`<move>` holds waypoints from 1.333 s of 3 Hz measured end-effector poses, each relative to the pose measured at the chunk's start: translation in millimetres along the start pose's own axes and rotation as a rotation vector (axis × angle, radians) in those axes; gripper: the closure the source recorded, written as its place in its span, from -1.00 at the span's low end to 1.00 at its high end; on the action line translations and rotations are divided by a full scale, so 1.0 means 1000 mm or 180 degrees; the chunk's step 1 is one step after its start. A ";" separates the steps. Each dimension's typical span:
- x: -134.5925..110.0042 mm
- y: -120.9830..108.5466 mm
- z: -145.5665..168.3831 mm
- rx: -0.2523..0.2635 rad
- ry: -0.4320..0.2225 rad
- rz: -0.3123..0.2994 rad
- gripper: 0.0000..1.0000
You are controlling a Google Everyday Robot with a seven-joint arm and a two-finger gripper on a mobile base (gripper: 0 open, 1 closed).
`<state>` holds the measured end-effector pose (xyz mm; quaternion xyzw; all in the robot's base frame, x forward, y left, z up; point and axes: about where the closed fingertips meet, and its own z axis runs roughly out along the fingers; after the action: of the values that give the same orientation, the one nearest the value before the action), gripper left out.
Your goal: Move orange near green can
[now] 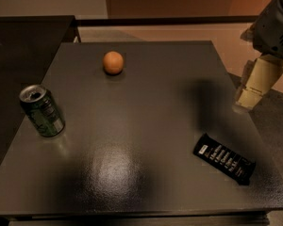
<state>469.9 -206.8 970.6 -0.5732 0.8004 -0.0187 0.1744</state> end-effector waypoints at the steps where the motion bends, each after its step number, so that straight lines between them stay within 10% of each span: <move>1: -0.017 -0.025 0.028 0.0091 -0.0167 0.0338 -1.00; 4: -0.110 -0.113 0.104 0.0298 -0.0815 0.0756 -1.00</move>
Offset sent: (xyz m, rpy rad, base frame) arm 0.1400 0.0551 -0.0350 0.2416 -0.1709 -0.2449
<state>634.6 -125.8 927.6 -0.4636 0.8320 0.0379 0.3024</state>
